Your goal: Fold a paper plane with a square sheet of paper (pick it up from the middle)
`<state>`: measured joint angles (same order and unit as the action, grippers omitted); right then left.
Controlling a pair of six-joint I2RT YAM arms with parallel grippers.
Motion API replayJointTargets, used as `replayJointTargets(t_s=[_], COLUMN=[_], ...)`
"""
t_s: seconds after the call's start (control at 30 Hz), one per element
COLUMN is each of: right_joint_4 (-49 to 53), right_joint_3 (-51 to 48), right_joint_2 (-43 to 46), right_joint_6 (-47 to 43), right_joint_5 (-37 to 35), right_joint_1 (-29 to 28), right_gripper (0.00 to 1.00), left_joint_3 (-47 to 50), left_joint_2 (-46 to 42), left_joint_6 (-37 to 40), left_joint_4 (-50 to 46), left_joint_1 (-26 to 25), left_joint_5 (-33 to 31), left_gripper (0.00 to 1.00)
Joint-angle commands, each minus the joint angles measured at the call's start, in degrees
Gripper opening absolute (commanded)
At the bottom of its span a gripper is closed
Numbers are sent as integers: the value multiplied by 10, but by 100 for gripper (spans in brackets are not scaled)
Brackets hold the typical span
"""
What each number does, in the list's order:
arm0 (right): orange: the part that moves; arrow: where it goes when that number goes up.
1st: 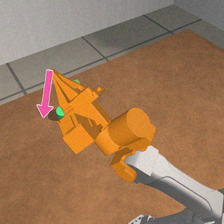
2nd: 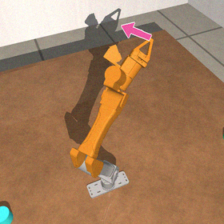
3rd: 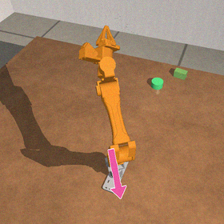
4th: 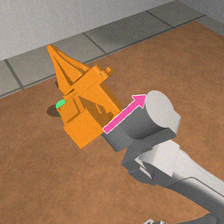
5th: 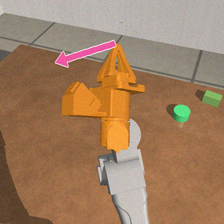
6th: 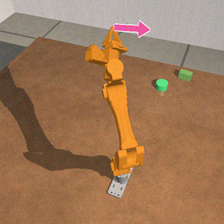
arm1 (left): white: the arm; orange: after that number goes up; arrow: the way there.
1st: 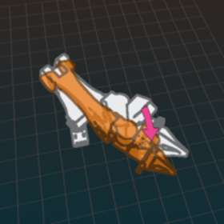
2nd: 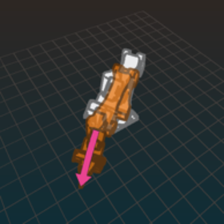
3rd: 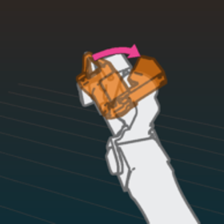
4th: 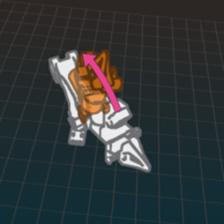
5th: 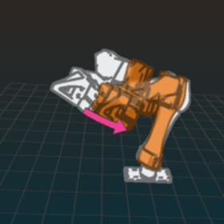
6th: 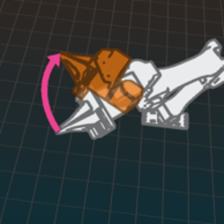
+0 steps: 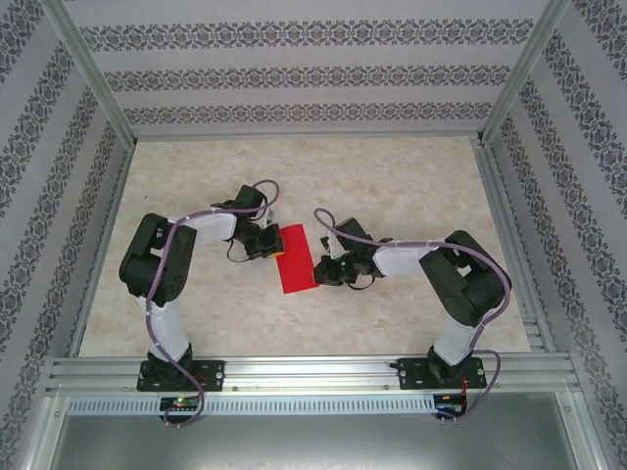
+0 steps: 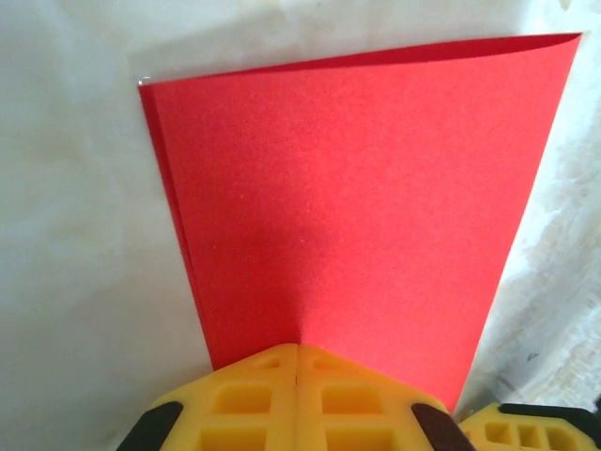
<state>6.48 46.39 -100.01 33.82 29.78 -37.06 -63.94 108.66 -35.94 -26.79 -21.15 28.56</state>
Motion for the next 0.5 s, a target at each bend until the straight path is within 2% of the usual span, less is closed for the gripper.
replayJointTargets(t_s=[0.0, 0.13, 0.27, 0.47], right_joint_4=[23, 47, 110, 170], right_joint_3=[60, 128, 229, 357], right_joint_2=[36, 10, -65, -172], right_joint_6=[14, 12, -7, -14], right_joint_5=[-57, -101, -130, -143], right_joint_1=[-7, -15, -32, -42], right_gripper=[6, 6, 5, 5], left_joint_3=[-45, -63, -26, 21], left_joint_2=[-33, -93, -145, -197], left_joint_6=[21, -2, -29, -37], left_joint_4=[-60, -88, -93, -80], left_joint_1=[-2, 8, 43, 67], left_joint_5=[-25, -71, -111, -105], left_gripper=[8, 18, 20, 21])
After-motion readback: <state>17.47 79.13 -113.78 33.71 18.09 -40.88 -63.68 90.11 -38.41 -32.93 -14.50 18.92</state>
